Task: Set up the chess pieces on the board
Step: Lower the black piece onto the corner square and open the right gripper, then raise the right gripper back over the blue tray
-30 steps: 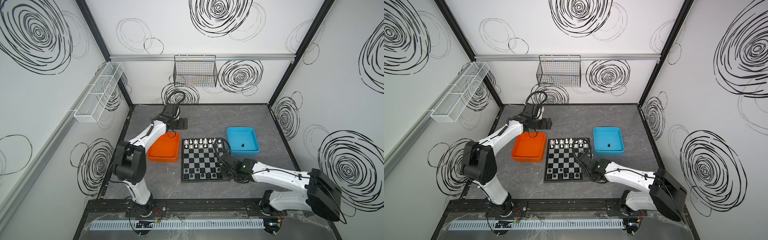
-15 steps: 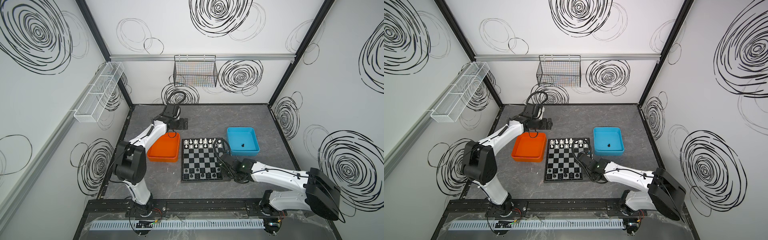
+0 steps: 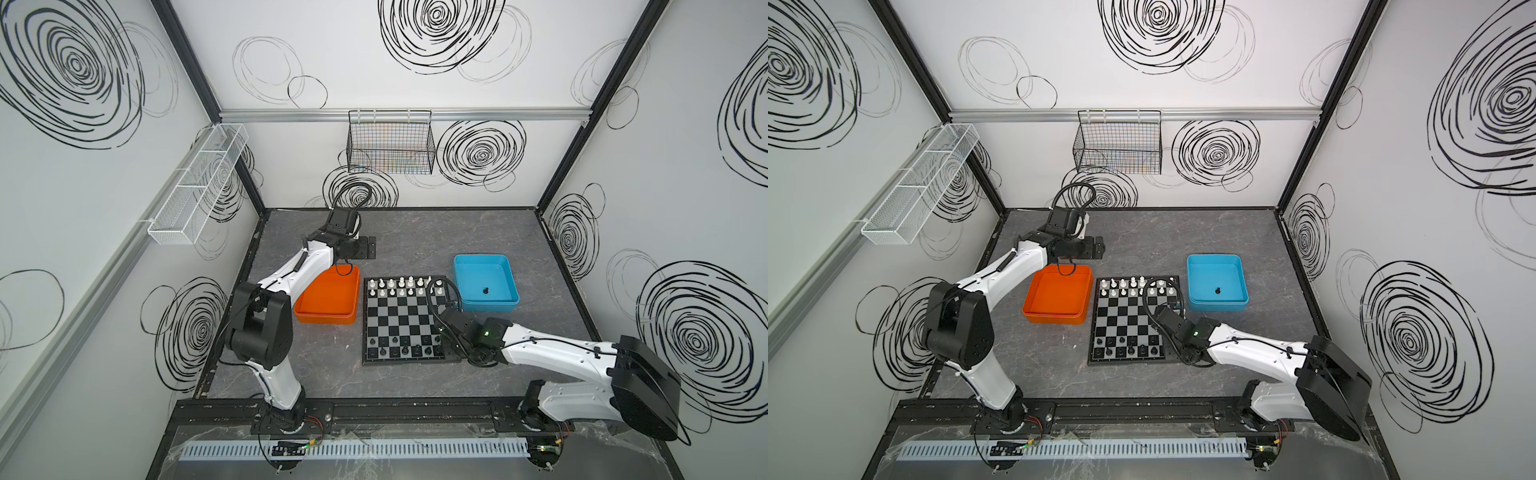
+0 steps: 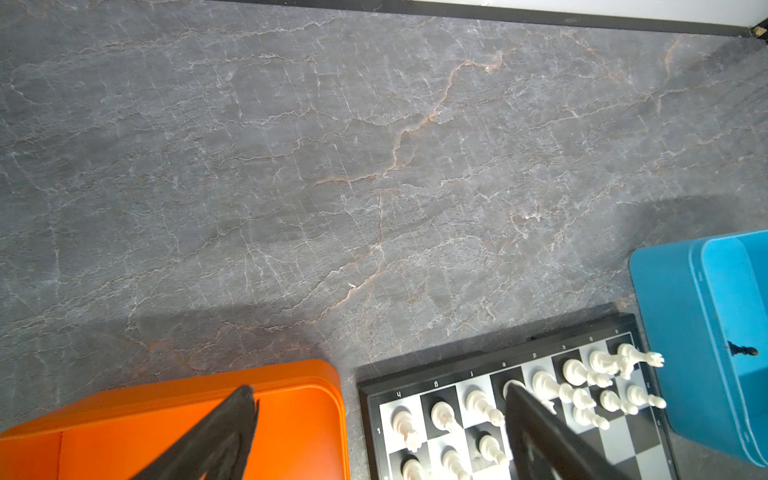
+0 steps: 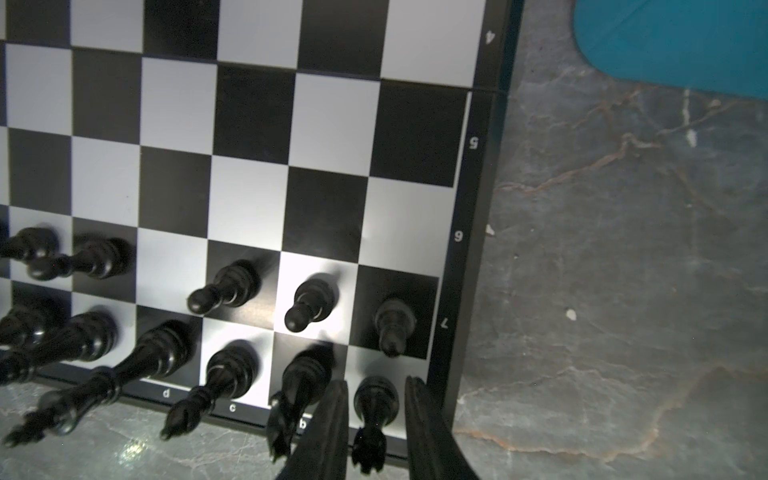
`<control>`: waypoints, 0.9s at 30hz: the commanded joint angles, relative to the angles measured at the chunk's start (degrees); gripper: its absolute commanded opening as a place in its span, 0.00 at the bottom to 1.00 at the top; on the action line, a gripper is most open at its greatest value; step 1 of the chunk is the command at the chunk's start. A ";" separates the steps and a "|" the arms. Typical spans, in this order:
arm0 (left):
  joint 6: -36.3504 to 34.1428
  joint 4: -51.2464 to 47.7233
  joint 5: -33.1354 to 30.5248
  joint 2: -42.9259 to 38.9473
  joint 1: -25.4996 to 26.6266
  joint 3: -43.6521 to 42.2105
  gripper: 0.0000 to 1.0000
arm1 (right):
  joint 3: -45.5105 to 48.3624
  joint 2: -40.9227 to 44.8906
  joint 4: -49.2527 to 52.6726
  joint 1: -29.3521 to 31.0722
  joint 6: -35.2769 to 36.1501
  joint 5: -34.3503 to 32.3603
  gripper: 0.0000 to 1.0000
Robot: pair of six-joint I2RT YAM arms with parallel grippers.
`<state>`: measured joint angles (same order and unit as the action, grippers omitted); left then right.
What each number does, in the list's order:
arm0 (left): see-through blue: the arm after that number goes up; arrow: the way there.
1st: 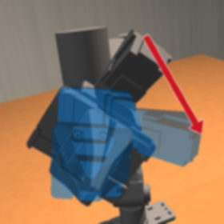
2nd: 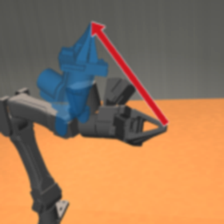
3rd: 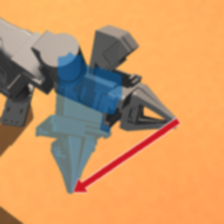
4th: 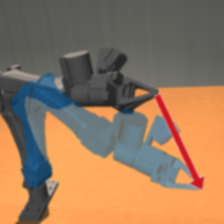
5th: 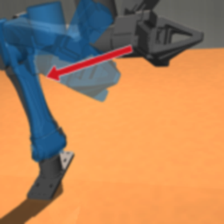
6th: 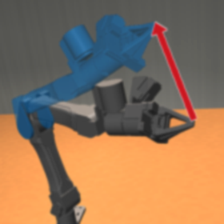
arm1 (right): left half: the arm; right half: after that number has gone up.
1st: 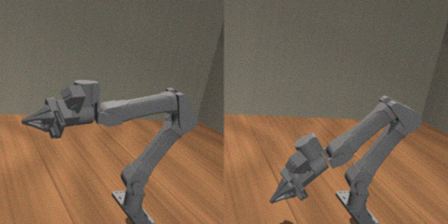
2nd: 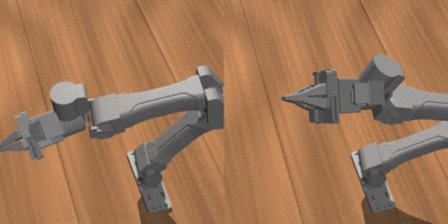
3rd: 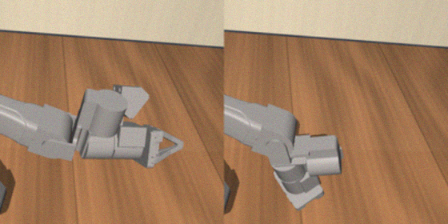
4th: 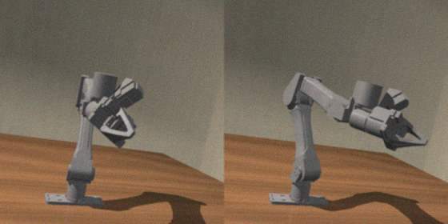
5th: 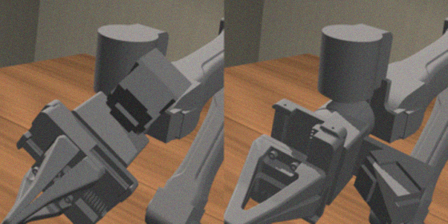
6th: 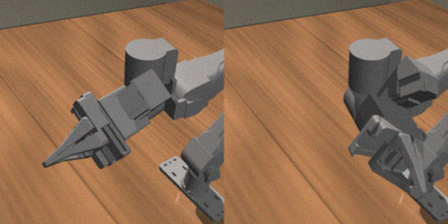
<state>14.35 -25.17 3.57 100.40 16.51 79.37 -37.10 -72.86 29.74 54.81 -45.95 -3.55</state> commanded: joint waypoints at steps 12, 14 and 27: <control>-0.34 0.82 -0.76 0.50 0.58 0.16 0.96 | -6.49 2.55 7.17 0.41 -1.39 -3.91 0.44; -0.04 0.73 -1.15 0.29 0.58 0.10 0.96 | -8.06 3.52 7.93 -0.12 -0.69 -4.21 0.48; -0.30 1.09 -2.27 -0.46 0.34 -0.28 0.96 | -18.05 7.11 3.34 -28.51 21.46 0.43 0.64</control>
<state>14.35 -25.17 2.22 100.40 16.51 79.37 -52.75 -66.28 34.72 31.24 -31.68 -4.60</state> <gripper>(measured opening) 0.959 0.635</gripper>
